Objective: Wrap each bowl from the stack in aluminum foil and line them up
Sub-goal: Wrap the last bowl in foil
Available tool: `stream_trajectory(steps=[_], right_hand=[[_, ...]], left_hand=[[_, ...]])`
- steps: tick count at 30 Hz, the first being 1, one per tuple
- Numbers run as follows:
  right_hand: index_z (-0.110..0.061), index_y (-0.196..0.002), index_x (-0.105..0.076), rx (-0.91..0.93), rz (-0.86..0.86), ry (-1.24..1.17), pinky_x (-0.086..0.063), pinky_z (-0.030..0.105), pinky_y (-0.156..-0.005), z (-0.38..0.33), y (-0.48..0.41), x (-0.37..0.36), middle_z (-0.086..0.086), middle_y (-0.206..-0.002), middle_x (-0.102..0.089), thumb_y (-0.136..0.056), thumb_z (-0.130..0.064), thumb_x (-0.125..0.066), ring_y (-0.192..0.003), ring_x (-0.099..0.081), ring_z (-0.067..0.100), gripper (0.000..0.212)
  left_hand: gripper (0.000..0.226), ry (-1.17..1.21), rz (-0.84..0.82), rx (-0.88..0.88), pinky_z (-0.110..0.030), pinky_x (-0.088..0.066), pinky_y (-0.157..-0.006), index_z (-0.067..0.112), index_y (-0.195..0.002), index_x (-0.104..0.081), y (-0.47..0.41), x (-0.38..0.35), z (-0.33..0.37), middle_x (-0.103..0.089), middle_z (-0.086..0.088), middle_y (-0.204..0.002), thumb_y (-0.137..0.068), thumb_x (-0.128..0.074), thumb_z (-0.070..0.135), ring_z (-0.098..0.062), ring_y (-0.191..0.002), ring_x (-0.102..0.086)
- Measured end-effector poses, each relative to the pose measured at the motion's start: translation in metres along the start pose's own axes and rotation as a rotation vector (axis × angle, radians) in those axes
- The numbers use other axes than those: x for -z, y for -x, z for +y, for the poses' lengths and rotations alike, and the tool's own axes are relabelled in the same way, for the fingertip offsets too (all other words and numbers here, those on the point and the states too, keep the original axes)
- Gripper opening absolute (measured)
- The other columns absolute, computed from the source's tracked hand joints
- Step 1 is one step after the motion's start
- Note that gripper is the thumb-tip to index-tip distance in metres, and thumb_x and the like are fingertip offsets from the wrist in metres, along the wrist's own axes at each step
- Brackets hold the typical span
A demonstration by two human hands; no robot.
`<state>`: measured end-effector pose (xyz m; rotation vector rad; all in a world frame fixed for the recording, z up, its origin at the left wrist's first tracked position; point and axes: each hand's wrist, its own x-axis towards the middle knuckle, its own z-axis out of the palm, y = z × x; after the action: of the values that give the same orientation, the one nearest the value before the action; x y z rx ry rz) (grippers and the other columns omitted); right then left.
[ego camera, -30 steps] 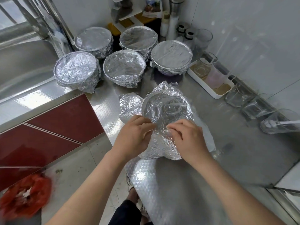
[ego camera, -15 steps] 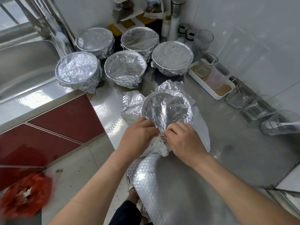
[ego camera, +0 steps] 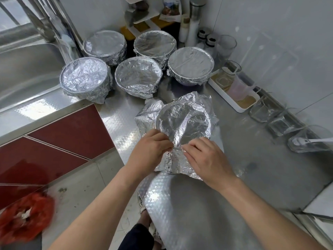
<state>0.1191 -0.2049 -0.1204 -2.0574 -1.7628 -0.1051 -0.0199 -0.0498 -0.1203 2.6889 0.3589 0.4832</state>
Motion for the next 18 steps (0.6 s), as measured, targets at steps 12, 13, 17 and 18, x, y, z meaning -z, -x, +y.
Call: stream_trajectory(steps=[12, 13, 17, 18], right_hand=[[-0.011, -0.087, -0.067, 0.026, 0.041, 0.049, -0.046, 0.036, -0.068, -0.003, -0.006, -0.012, 0.003, -0.086, -0.06, -0.084, -0.007, -0.07, -0.076, -0.054, 0.025, 0.006], [-0.011, -0.087, -0.066, 0.024, 0.046, 0.055, -0.045, 0.036, -0.068, -0.002, -0.007, -0.014, 0.003, -0.086, -0.06, -0.085, -0.007, -0.069, -0.076, -0.053, 0.025, 0.005], [-0.011, -0.085, -0.064, 0.026, 0.036, 0.09, -0.045, 0.036, -0.066, -0.004, -0.007, -0.021, 0.004, -0.083, -0.059, -0.085, -0.004, -0.063, -0.074, -0.052, 0.025, 0.007], [-0.011, -0.085, -0.064, 0.026, 0.028, 0.096, -0.044, 0.035, -0.065, -0.006, -0.007, -0.022, 0.004, -0.082, -0.058, -0.083, -0.003, -0.063, -0.074, -0.052, 0.026, 0.007]], left_hand=[[0.028, 0.053, -0.002, 0.028, -0.027, -0.047, -0.065, 0.022, -0.09, -0.078, -0.005, -0.005, 0.012, -0.067, 0.006, -0.083, -0.087, -0.055, 0.038, -0.02, -0.078, -0.057], [0.024, 0.043, 0.017, 0.025, -0.029, -0.047, -0.064, 0.021, -0.088, -0.078, -0.005, -0.008, 0.012, -0.067, 0.005, -0.082, -0.087, -0.058, 0.034, -0.021, -0.077, -0.057], [0.022, 0.014, 0.031, 0.002, -0.032, -0.049, -0.067, 0.015, -0.085, -0.077, 0.001, -0.015, 0.011, -0.068, 0.004, -0.084, -0.066, -0.083, 0.004, -0.02, -0.08, -0.057], [0.028, 0.02, 0.031, 0.003, -0.03, -0.048, -0.07, 0.015, -0.084, -0.077, 0.004, -0.014, 0.011, -0.069, 0.004, -0.085, -0.062, -0.085, 0.0, -0.02, -0.082, -0.056]])
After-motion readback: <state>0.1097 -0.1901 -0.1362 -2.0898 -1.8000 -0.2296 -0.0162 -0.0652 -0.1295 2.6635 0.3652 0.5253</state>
